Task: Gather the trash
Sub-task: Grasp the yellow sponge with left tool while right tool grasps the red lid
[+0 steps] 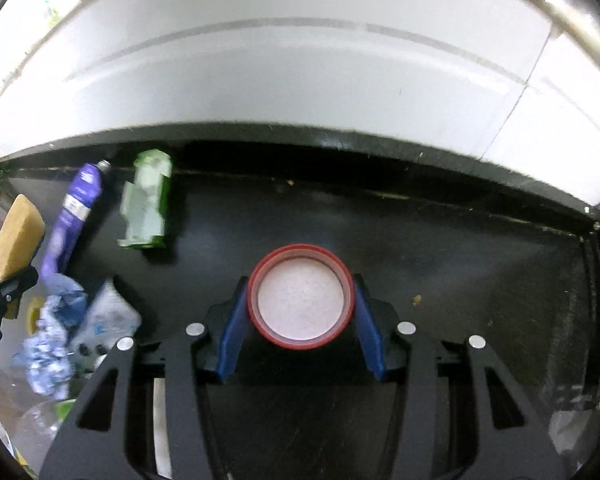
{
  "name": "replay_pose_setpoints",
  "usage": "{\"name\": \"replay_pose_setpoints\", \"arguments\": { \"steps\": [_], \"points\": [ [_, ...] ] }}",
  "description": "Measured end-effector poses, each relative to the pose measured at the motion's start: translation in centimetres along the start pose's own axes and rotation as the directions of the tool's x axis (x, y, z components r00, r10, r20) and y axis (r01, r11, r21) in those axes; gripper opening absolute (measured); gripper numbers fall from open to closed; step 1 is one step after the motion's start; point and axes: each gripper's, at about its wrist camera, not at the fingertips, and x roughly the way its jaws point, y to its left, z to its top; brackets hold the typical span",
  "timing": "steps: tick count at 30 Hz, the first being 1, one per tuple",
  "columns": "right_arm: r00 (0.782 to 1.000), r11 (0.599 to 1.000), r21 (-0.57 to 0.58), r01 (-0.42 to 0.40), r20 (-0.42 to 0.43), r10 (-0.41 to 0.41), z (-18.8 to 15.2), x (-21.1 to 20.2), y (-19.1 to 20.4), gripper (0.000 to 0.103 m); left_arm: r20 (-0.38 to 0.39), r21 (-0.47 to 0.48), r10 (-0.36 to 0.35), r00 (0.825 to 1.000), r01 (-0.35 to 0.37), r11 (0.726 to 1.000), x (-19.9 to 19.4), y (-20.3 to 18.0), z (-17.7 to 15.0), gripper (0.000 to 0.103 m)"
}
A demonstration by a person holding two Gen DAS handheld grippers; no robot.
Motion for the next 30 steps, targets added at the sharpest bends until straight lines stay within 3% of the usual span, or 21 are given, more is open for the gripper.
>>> {"name": "replay_pose_setpoints", "arguments": {
  "steps": [7, 16, 24, 30],
  "points": [
    [0.998, 0.999, 0.005, -0.034, 0.058, 0.034, -1.4, -7.1, 2.4, 0.049, 0.024, -0.021, 0.031, 0.999, -0.031, 0.999, -5.2, 0.0, -2.1, 0.058],
    [0.995, 0.998, -0.024, -0.063, 0.081, 0.065, -8.0, -16.1, 7.2, 0.049, 0.041, -0.044, 0.032, 0.999, -0.03, 0.999, -11.2, -0.4, -6.9, 0.058],
    [0.993, 0.996, -0.051, -0.072, 0.089, 0.077, -11.1, -18.9, 11.1, 0.049, 0.052, -0.036, 0.033, 0.998, -0.031, 0.999, -14.5, -0.1, -10.5, 0.058],
    [0.988, 0.987, -0.116, -0.108, 0.102, 0.12, -11.0, -20.0, 15.1, 0.049, 0.075, -0.081, 0.066, 0.995, -0.06, 0.995, -16.9, 2.2, -12.1, 0.058]
  ]
}}
